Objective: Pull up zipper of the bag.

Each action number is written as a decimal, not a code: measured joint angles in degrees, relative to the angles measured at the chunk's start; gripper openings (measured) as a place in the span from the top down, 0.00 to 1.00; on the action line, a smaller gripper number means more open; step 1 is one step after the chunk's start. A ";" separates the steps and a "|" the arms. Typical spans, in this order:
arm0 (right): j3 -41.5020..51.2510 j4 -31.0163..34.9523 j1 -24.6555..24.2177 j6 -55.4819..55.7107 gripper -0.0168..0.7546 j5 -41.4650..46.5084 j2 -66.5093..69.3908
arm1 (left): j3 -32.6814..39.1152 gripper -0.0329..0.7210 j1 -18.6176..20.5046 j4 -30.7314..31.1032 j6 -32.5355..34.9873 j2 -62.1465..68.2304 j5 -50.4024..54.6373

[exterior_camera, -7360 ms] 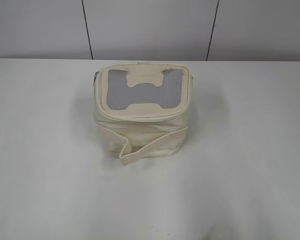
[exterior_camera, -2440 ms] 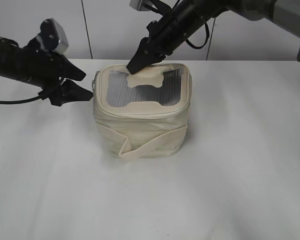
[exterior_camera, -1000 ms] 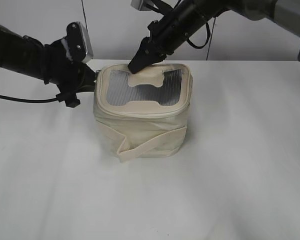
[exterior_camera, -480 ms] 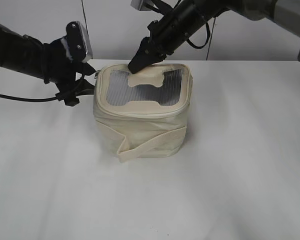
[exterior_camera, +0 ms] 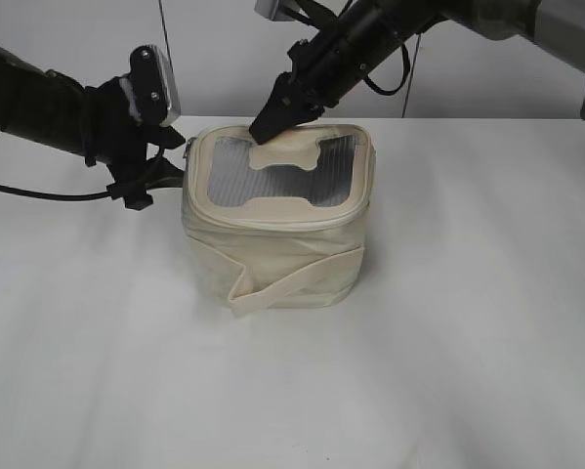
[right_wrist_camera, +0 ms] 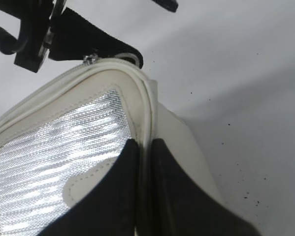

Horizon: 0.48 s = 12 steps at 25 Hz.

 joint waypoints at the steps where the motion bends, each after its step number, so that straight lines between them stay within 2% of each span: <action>1: 0.00 0.00 0.00 0.00 0.91 0.00 0.00 | 0.00 0.37 0.00 0.25 0.00 0.11 1.46; 6: 0.00 0.00 0.00 0.00 0.91 0.00 0.00 | -0.06 0.37 0.18 2.64 0.00 0.32 6.25; 12: 0.00 0.00 0.00 0.00 0.91 0.00 0.00 | -0.11 0.37 0.24 2.86 0.00 0.32 6.79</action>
